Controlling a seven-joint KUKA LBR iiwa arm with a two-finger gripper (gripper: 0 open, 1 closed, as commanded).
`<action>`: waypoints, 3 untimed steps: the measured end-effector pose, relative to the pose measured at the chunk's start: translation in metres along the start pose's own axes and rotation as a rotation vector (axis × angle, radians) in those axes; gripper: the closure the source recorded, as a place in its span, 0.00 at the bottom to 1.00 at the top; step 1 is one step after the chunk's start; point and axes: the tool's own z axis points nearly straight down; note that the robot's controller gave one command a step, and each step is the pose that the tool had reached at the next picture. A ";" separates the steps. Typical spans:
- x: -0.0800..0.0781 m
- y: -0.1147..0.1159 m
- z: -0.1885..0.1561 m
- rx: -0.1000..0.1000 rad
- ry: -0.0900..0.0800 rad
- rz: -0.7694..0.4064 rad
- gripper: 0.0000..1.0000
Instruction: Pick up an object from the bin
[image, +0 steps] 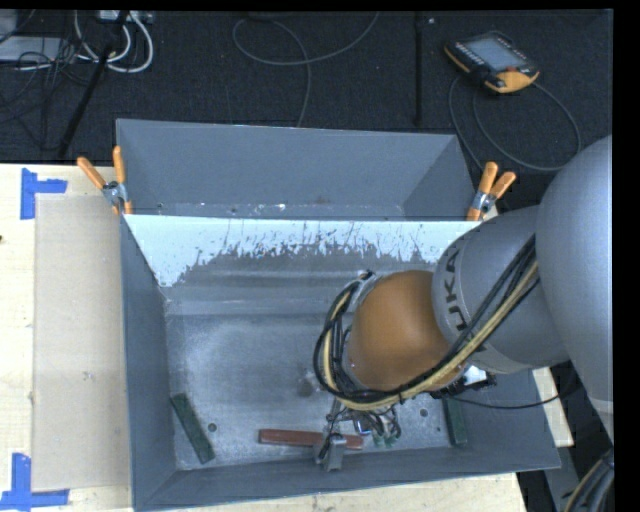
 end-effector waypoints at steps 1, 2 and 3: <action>0.001 0.013 0.004 0.003 0.017 0.125 1.00; 0.001 0.013 0.004 0.003 0.017 0.126 1.00; 0.001 0.013 0.004 0.003 0.017 0.126 1.00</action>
Offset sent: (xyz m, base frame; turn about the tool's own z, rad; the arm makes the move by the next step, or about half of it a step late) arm 0.0000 0.0000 0.0000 0.0000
